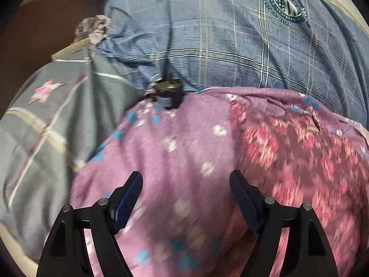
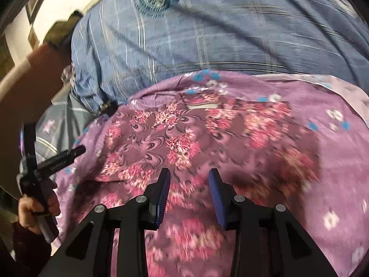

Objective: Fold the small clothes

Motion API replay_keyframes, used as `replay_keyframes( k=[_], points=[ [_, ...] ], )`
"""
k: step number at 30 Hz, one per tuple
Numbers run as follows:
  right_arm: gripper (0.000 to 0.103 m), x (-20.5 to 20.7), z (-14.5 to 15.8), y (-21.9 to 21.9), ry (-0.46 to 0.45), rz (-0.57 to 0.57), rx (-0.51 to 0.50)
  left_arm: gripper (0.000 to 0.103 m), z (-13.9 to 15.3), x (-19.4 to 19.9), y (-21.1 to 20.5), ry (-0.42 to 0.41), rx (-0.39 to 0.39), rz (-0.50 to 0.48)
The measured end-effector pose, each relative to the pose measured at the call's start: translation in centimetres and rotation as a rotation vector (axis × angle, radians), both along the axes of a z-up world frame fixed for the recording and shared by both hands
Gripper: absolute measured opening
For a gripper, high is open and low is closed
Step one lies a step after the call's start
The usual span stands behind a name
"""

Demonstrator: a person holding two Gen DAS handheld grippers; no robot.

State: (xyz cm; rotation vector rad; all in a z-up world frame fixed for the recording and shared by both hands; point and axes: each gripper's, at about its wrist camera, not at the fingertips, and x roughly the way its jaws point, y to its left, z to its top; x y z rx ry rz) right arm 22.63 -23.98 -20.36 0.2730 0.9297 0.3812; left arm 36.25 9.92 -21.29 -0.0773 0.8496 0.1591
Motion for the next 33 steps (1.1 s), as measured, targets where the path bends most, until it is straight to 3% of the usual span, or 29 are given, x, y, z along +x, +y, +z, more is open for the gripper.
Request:
replay_keyframes(
  k=[5,11,15,18,21,26,28,30,33],
  points=[
    [0.045,-8.3,0.4,-4.5,0.016,-0.036,0.103,0.077,0.3,-8.8,3.8,0.009,-0.062,-0.014],
    [0.049,-16.8,-1.1,-7.9,0.100,-0.040,0.094,0.074,-2.5,-21.0,6.0,0.104,-0.230,-0.040],
    [0.053,-21.0,-2.3,-9.0,0.154,-0.036,0.084,0.073,-4.3,-27.1,4.8,0.146,-0.259,-0.071],
    [0.053,-23.2,-3.5,-9.4,0.211,-0.035,0.098,0.075,-6.2,-29.2,3.3,0.212,-0.268,-0.097],
    [0.053,-24.9,-4.6,-9.7,0.250,-0.041,0.098,0.075,-8.0,-29.0,2.3,0.279,-0.218,-0.104],
    [0.058,-26.6,-7.0,-10.8,0.323,-0.069,0.119,0.073,-10.0,-28.2,0.9,0.330,-0.209,-0.164],
    [0.062,-27.1,-8.1,-11.2,0.347,-0.091,0.131,0.061,-10.4,-28.3,0.3,0.324,-0.186,-0.194],
    [0.065,-27.4,-9.1,-11.1,0.374,-0.106,0.147,0.022,-10.6,-28.1,-0.3,0.337,-0.185,-0.241],
    [0.065,-27.2,-10.1,-9.8,0.397,-0.090,0.132,0.013,-10.5,-28.6,-0.6,0.318,-0.187,-0.265]
  ],
)
